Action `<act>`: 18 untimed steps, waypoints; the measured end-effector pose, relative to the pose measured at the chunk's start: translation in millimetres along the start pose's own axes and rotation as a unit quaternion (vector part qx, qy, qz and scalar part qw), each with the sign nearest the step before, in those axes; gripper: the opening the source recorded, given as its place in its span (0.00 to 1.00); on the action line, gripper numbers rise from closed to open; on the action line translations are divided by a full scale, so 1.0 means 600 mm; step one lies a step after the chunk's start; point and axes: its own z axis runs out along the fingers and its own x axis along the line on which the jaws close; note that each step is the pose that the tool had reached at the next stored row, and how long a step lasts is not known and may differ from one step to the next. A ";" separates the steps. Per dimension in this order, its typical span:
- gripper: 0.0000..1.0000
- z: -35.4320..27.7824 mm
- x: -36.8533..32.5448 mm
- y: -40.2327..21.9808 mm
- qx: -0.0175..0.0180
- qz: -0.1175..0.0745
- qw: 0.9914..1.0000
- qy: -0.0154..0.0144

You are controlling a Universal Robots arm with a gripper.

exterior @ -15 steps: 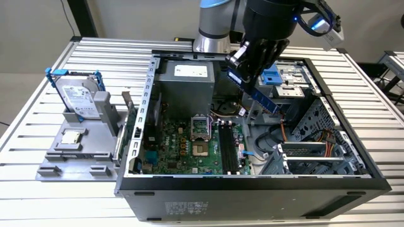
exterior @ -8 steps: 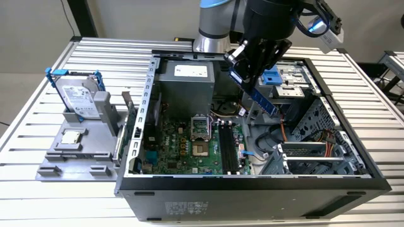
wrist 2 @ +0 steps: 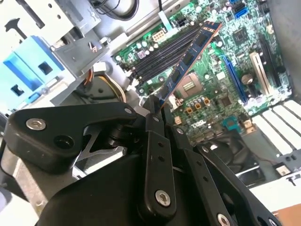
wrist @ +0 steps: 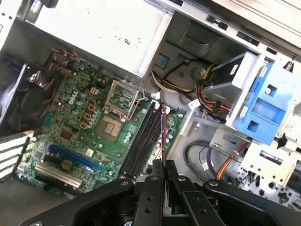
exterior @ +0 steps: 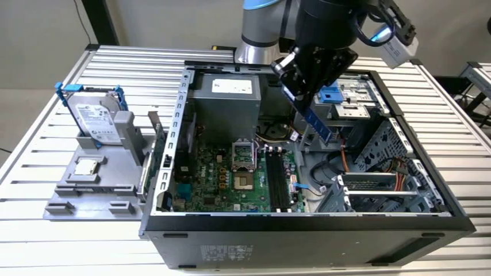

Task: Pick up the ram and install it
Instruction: 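Insert the ram into the slot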

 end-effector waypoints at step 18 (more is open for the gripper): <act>0.00 0.002 0.000 0.000 0.006 0.150 0.989 -0.005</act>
